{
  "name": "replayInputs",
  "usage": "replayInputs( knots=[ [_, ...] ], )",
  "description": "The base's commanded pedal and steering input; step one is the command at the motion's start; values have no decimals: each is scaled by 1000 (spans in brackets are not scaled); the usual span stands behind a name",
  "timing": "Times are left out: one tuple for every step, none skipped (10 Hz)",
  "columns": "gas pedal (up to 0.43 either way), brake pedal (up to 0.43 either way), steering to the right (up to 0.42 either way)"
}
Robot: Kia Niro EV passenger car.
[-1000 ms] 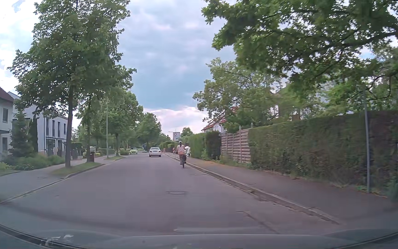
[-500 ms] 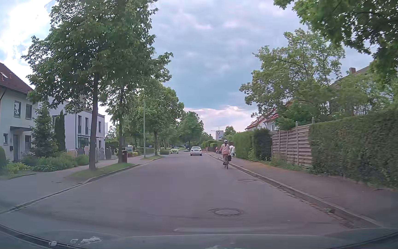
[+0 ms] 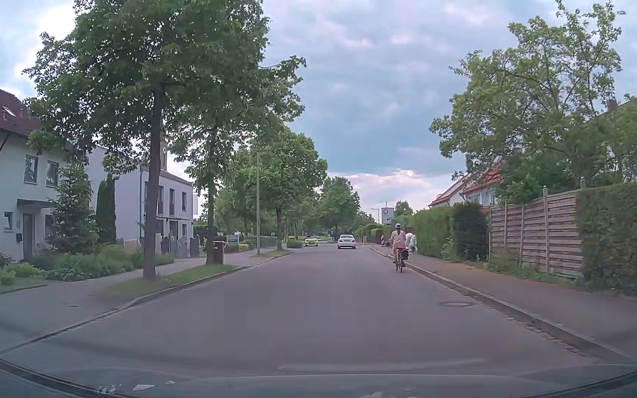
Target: Follow the waypoints while adhering to traffic rules and regulations
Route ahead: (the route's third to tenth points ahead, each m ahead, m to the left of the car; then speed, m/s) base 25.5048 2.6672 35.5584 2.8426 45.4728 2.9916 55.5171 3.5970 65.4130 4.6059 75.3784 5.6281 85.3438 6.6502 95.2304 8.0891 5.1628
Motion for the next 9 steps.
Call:
replayInputs(
  knots=[
    [67, 18, -34],
    [98, 18, -22],
    [130, 18, -16],
    [130, 18, -14],
    [130, 18, -14],
    [130, 18, -12],
    [47, 18, -6],
    [0, 18, 1],
    [0, 18, 0]
  ],
)
